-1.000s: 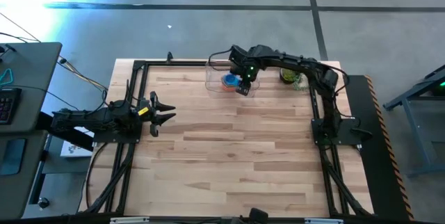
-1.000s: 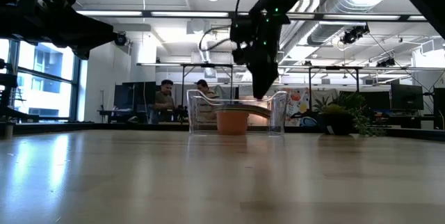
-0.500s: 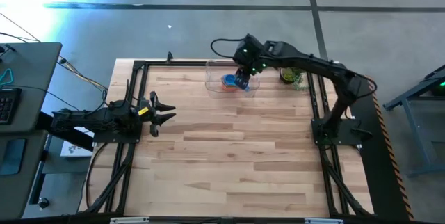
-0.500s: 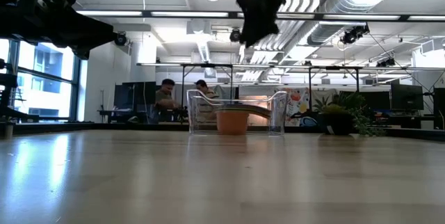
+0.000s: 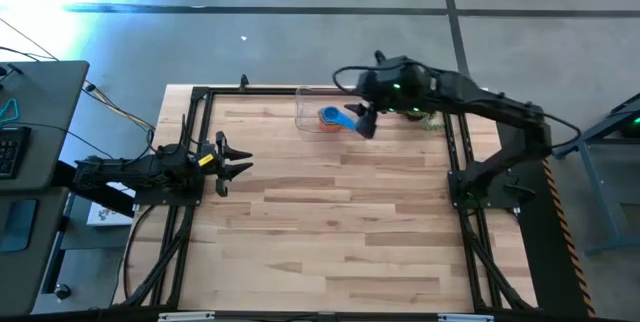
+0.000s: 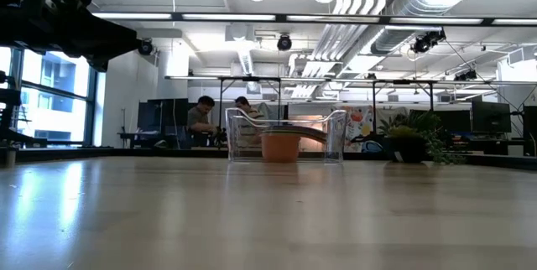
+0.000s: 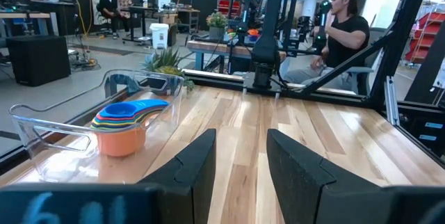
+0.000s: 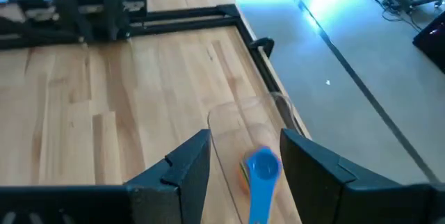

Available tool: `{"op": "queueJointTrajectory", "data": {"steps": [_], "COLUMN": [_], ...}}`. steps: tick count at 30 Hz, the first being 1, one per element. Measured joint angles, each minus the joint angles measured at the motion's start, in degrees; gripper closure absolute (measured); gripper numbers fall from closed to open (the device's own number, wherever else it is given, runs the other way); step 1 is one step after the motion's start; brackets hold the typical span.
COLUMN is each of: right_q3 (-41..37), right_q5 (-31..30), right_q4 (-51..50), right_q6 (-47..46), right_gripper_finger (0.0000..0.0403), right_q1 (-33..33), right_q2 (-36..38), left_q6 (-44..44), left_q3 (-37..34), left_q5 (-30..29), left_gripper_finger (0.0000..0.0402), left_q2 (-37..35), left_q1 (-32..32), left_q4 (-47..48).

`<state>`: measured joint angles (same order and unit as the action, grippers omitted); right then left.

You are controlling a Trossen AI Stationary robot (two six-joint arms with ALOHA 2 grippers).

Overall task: Nest measuring cups in basket
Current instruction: Return to Home Position

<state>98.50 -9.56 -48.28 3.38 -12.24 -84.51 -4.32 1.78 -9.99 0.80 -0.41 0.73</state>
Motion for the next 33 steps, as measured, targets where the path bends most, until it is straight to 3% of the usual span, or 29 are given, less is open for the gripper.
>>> {"op": "queueJointTrajectory", "data": {"steps": [3,10,16,22,33], "right_q3": [-2.42,-31.28,-47.64,-62.25,-88.08], "right_q5": [-0.15,8.78,13.30,16.70,19.52], "right_q4": [-0.14,21.96,27.40,32.55,52.43], "right_q6": [1.41,-1.05,-3.63,-7.34,-15.62], "right_gripper_finger": [0.0237,0.0237,0.0237,0.0237,0.0237], "right_q1": [1.54,2.10,2.67,2.69,2.65], "right_q2": [4.09,24.66,40.62,52.15,68.54], "left_q6": [0.00,0.00,0.00,0.00,0.00], "left_q3": [0.00,0.00,0.00,0.00,0.00], "left_q5": [0.01,0.01,0.01,0.00,0.01], "left_gripper_finger": [0.0284,0.0284,0.0284,0.0284,0.0284], "left_q2": [-0.02,-0.01,-0.01,0.00,-0.02], "left_q1": [0.01,0.00,0.01,0.00,0.01], "left_q4": [0.00,0.00,0.00,0.00,0.00]}}
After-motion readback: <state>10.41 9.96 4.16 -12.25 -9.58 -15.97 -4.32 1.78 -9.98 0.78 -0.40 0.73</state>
